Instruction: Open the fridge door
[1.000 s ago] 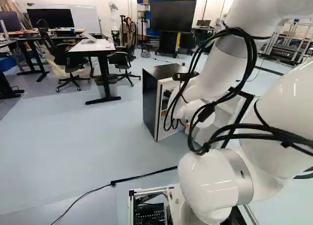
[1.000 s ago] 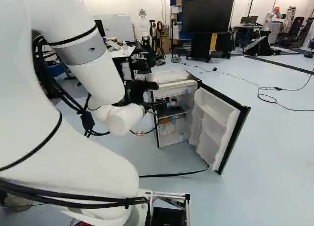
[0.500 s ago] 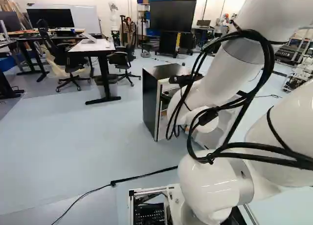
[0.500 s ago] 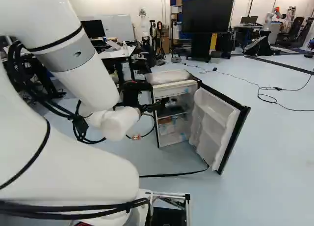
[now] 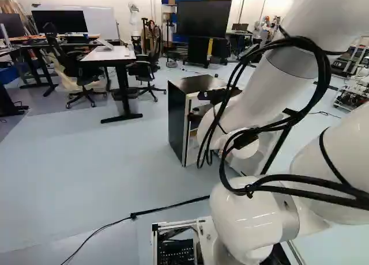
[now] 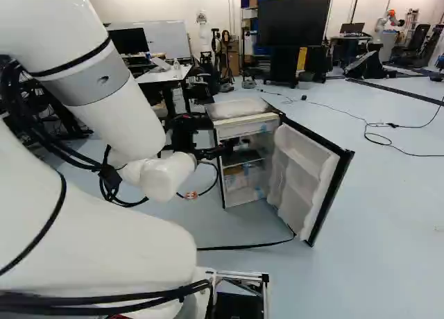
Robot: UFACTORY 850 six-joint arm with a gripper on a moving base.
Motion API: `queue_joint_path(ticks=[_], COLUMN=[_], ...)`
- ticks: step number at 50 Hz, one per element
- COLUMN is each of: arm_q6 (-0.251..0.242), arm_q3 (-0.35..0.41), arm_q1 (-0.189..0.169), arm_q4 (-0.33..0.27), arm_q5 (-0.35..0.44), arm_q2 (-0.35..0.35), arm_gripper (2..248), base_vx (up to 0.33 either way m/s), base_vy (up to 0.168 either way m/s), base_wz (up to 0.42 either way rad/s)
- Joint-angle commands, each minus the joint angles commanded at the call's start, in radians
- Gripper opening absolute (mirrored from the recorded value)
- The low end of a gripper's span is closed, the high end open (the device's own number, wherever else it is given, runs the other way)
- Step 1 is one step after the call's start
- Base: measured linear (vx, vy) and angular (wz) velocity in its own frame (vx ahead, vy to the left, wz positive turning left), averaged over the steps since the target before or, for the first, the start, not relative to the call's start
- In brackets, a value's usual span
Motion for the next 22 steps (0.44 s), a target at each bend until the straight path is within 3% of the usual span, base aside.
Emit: queue_joint_path(ticks=[22], arm_q6=[0.000], arm_q3=[0.000], arm_q1=[0.000], arm_q4=[0.000], arm_q5=[0.000], arm_q2=[0.000], arm_gripper=[247], base_vx=[0.000], base_vy=[0.000], base_wz=[0.000])
